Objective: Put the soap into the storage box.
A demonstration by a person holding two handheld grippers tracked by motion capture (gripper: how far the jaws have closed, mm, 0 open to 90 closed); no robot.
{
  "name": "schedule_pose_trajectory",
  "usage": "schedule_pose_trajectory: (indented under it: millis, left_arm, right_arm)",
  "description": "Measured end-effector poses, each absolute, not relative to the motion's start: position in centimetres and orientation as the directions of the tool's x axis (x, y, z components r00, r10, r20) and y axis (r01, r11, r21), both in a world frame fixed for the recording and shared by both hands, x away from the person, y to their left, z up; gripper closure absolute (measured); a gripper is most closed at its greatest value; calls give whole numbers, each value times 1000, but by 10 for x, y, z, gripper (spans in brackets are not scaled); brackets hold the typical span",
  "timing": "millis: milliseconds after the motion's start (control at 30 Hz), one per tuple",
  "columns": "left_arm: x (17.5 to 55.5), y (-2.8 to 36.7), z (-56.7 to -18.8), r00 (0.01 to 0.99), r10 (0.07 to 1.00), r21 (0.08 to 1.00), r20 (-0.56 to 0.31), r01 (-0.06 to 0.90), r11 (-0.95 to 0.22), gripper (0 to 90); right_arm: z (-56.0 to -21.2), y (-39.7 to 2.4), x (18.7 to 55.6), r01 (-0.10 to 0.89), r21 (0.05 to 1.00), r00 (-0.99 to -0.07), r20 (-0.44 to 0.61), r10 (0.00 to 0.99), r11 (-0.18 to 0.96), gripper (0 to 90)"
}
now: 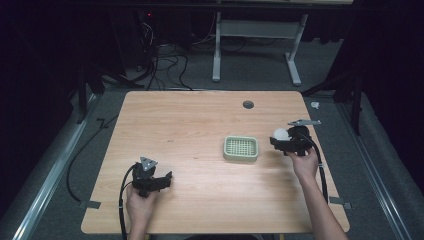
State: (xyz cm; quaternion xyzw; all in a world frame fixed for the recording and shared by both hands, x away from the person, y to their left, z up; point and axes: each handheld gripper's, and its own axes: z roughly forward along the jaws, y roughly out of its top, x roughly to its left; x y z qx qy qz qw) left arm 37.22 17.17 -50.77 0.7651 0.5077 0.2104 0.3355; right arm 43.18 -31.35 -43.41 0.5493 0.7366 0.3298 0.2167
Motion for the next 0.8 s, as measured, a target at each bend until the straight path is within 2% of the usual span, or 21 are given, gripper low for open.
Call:
schedule_pose_trajectory:
  millis: [800]
  left_arm:
    - [372,172,-508,396,918,726,-19,637,-260,159]
  right_arm:
    - [-419,-290,422,630,742,-385,41,922,230,244]
